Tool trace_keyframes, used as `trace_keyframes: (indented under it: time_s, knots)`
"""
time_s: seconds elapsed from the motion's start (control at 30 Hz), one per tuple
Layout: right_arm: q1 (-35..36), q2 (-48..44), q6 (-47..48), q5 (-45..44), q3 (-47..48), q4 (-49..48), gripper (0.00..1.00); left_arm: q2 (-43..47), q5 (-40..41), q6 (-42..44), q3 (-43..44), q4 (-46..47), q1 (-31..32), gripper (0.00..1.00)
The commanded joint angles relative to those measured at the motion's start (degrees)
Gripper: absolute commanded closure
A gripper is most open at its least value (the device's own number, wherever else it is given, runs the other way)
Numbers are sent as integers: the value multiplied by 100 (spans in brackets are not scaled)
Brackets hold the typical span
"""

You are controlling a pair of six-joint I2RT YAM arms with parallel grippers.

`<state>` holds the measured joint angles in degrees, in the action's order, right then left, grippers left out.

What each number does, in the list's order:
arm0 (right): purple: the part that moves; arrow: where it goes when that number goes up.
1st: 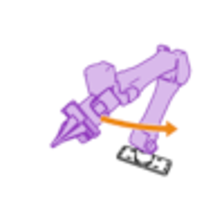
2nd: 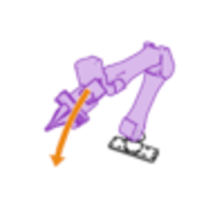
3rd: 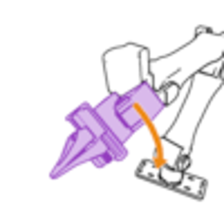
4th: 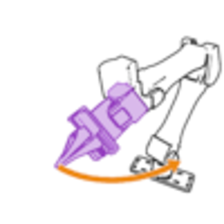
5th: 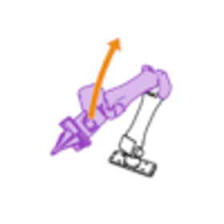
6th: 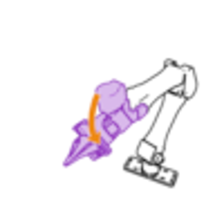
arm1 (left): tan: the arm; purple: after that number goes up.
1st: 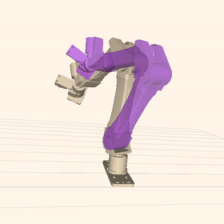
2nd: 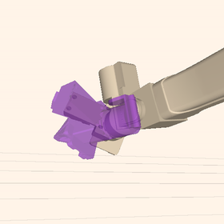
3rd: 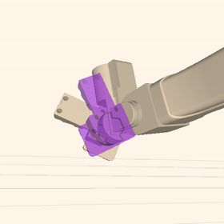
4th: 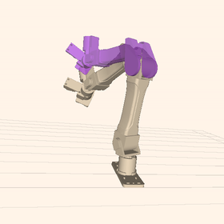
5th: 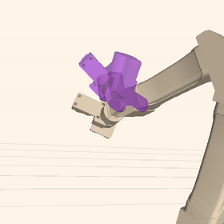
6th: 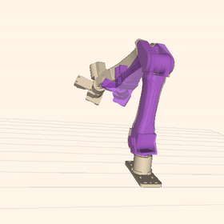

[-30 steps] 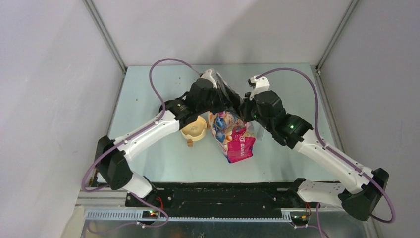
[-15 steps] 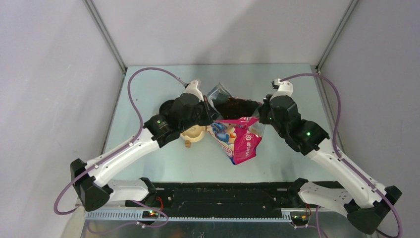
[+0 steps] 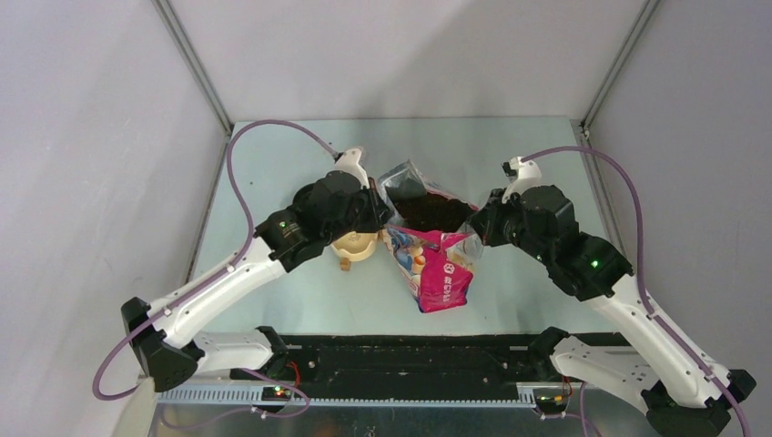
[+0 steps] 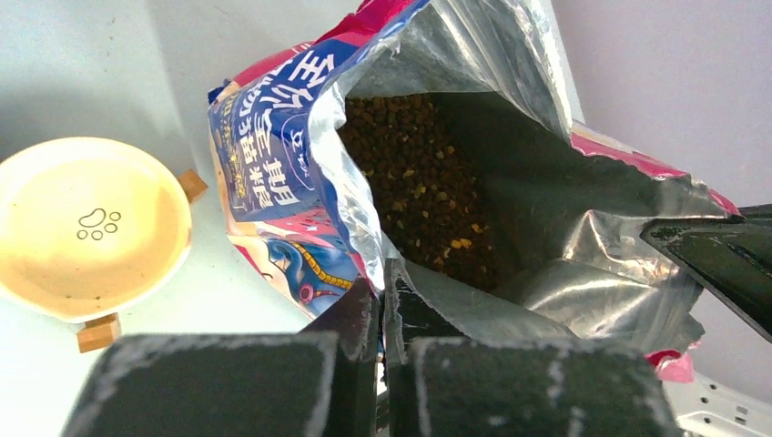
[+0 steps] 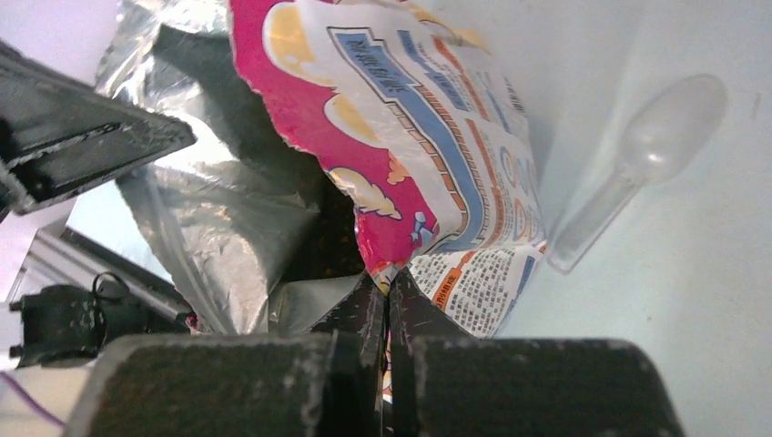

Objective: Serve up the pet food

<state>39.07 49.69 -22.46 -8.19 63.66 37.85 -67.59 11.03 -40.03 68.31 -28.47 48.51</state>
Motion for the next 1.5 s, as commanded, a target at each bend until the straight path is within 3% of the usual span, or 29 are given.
trace_keyframes:
  time_s: [0.0,0.03,0.07,0.1,0.13,0.17,0.23,0.3,0.37,0.43,0.6,0.73,0.8,1.0,1.2,1.47]
  knots:
    - [79,-254,427,817,245,-585,97,153,555,578,506,102,-215,99]
    - [90,-239,460,908,244,-636,91,148,504,594,520,112,-213,96]
    - [94,-209,483,925,244,-659,86,154,387,653,514,144,-213,84]
    - [93,-203,557,942,244,-700,73,179,319,693,494,173,-212,76]
    - [84,-207,588,924,239,-731,66,204,123,798,461,282,-213,54]
    - [75,-219,605,856,241,-784,52,278,15,845,371,352,-212,46]
    - [53,-271,575,694,241,-862,33,436,-289,998,172,597,-211,8]
    - [21,-332,558,652,236,-937,19,598,-500,1052,60,762,-214,2]
    - [2,-396,533,660,235,-1012,6,715,-554,1119,25,787,-215,1]
    - [-25,-489,476,547,238,-1067,1,807,-475,1141,-2,767,-214,1]
    - [-234,-734,21,-385,207,-986,1,1296,134,1100,-357,652,-211,1]
    - [-559,-750,-451,-1994,70,-711,1,2052,1213,901,-1002,477,-212,1]
    - [-866,-661,-574,-2309,56,-503,1,2443,1797,739,-1281,184,-211,1]
    - [-2203,-59,-977,-1435,-279,-217,1,3360,3512,-386,-2006,-1072,-212,1]
    - [-2753,1514,-681,-324,-685,-933,1,4155,3544,-750,-2785,-1331,-217,1]
    - [-2742,3610,-789,-580,-230,-1340,1,4806,3629,-917,-3132,-1536,-215,1]
